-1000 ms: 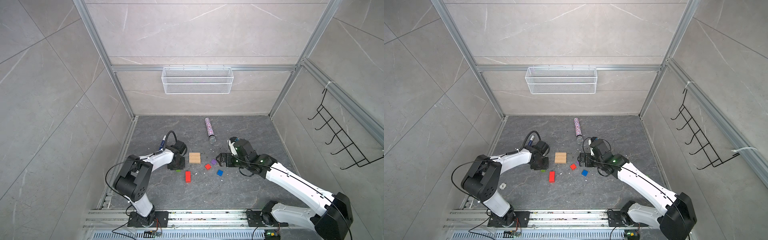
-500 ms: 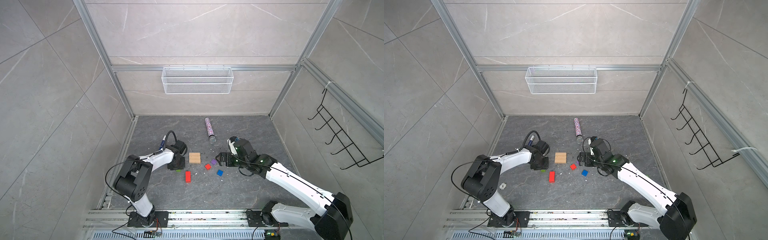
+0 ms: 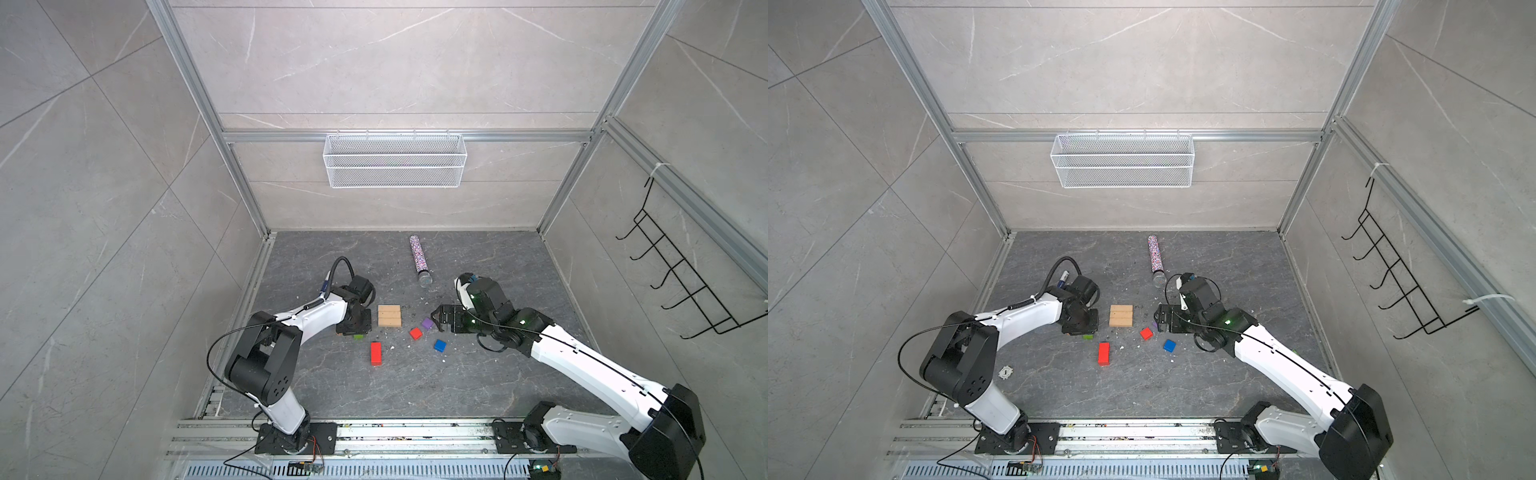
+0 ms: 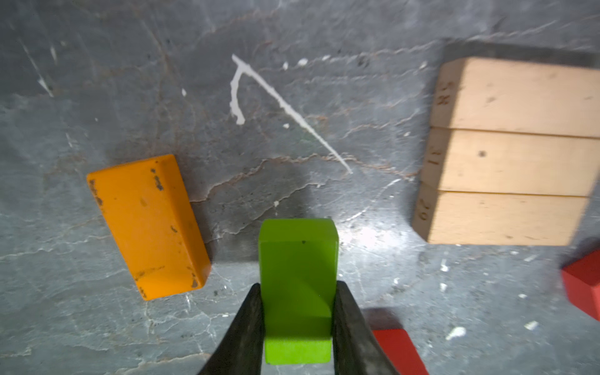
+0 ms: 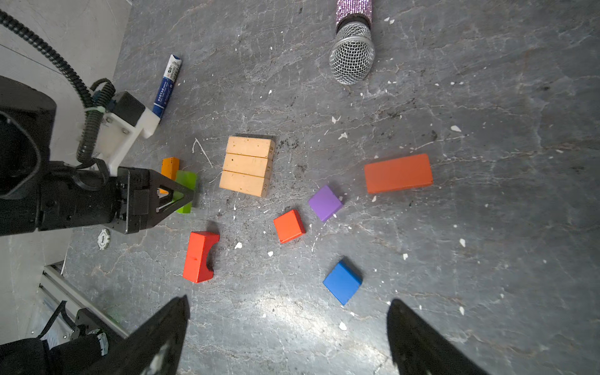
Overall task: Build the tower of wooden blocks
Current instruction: 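Lift the green block with the left gripper and carry it over the stack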
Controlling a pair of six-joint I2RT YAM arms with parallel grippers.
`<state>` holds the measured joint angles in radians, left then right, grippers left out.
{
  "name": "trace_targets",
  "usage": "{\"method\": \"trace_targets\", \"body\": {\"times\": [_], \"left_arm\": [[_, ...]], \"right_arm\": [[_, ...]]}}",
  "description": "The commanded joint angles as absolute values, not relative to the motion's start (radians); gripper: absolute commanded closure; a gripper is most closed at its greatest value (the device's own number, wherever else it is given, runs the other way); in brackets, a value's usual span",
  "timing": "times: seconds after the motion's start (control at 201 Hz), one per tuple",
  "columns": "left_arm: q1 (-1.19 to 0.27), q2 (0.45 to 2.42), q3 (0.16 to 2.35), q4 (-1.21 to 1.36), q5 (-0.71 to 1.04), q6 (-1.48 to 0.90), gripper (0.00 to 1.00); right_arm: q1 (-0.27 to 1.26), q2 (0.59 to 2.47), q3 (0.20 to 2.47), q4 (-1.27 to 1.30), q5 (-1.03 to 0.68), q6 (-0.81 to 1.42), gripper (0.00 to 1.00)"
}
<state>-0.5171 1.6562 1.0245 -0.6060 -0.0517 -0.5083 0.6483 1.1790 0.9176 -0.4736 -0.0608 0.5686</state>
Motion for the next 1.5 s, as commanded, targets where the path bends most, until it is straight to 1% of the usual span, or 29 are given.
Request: {"method": "trace_targets", "body": {"times": [0.0, 0.324, 0.702, 1.145, 1.494], "left_arm": [[-0.526, 1.612, 1.069, -0.637, -0.025, -0.5, 0.75], [-0.542, 1.626, 1.141, -0.611, 0.054, -0.518, 0.75], [-0.559, 1.728, 1.242, -0.561, 0.131, -0.52, 0.75], [-0.569, 1.822, 1.308, -0.548, 0.151, -0.518, 0.74], [-0.569, 1.86, 1.311, -0.537, 0.146, -0.523, 0.74]], "right_arm": [[0.649, 1.177, 0.904, -0.465, -0.062, 0.58, 0.05], [0.649, 1.178, 0.899, -0.462, -0.058, 0.579, 0.05], [0.649, 1.158, 0.891, -0.463, -0.07, 0.558, 0.05], [0.65, 1.144, 0.893, -0.479, -0.055, 0.554, 0.05], [0.649, 1.144, 0.889, -0.479, -0.051, 0.556, 0.05]]}}
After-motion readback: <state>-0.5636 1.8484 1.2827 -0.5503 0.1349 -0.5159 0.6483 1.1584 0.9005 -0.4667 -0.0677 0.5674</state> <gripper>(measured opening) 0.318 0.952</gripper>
